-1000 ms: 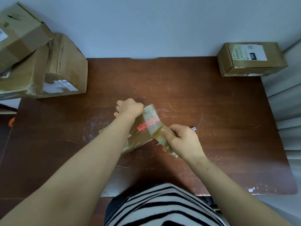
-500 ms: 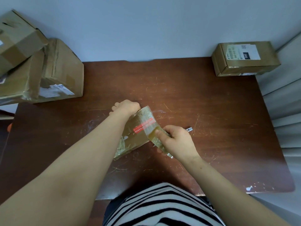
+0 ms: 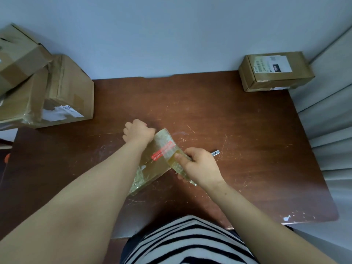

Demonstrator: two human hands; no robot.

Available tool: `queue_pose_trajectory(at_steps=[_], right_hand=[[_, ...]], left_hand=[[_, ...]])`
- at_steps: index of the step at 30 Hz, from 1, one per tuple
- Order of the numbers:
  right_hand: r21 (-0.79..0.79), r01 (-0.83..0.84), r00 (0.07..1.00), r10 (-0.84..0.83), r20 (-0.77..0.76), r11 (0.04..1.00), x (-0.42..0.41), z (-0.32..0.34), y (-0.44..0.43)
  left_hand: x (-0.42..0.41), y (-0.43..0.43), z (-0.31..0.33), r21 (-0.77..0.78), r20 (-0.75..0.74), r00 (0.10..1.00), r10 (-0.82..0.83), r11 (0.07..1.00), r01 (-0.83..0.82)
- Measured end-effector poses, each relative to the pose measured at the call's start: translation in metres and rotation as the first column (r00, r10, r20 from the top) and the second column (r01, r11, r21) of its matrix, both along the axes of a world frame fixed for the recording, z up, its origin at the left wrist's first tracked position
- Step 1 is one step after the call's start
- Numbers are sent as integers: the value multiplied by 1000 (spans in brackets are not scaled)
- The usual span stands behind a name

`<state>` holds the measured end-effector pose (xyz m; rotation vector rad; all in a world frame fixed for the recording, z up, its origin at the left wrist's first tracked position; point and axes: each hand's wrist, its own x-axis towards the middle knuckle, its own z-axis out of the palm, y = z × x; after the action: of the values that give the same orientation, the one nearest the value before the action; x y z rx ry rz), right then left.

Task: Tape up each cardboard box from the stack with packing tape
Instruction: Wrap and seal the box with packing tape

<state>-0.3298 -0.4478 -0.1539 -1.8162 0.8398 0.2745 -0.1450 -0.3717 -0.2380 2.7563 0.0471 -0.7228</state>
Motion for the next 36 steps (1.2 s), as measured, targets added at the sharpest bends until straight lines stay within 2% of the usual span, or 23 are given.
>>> queue_pose_trajectory(at_steps=[2, 3, 5, 7, 12, 14, 17, 20, 24, 25, 27, 29, 30, 32, 34, 36], right_hand=[[5, 3, 1000, -3, 4, 1000, 0, 0, -1], [7, 0, 1000, 0, 7, 1000, 0, 1, -1], [6, -9, 1000, 9, 15, 1000, 0, 1, -2], [0, -23, 1000, 23, 18, 1000, 0, 1, -1], [10, -30, 999, 30, 12, 1000, 2, 2, -3], [6, -40, 999, 40, 19, 999, 3, 2, -4], [-70, -100, 995, 101, 10, 993, 5, 2, -2], [-19, -52, 999, 52, 4, 998, 6, 2, -5], [-38, -91, 996, 91, 13, 995, 7, 1, -5], [-50, -97, 995, 97, 17, 994, 7, 1, -3], [-40, -84, 996, 85, 27, 996, 6, -1, -4], [-7, -74, 997, 74, 28, 997, 4, -2, -7], [13, -69, 997, 69, 30, 998, 4, -2, -8], [29, -64, 997, 62, 41, 998, 4, -3, -9], [16, -66, 997, 65, 47, 998, 5, -4, -7], [11, -79, 996, 78, 51, 997, 9, -3, -4]], left_hand=[[-13, -7, 4, -152, 168, 982, -90, 982, 116], [-23, -10, 7, -160, 216, 962, -165, 966, 202], [-43, -13, 9, -61, 300, 881, -366, 914, 401], [-51, -9, 4, -8, 353, 805, -477, 859, 512], [-44, -11, -1, 3, 229, 852, -470, 876, 482], [-49, -9, -4, 78, 287, 829, -480, 874, 480], [-52, -5, -6, 101, 340, 816, -467, 881, 462], [-48, -5, -3, 66, 229, 868, -440, 897, 437], [-51, -4, -3, 126, 152, 833, -533, 846, 518], [-49, -5, -1, 79, 105, 841, -531, 847, 525], [-43, -5, 11, -132, 26, 874, -485, 865, 484], [-47, 7, 24, -344, 60, 879, -473, 817, 463], [-54, 18, 30, -386, 85, 861, -501, 780, 493], [-76, 44, 33, -285, 62, 769, -637, 727, 625], [-95, 65, 25, -65, -15, 659, -752, 658, 750], [-97, 76, 15, 109, -13, 602, -798, 598, 794]])
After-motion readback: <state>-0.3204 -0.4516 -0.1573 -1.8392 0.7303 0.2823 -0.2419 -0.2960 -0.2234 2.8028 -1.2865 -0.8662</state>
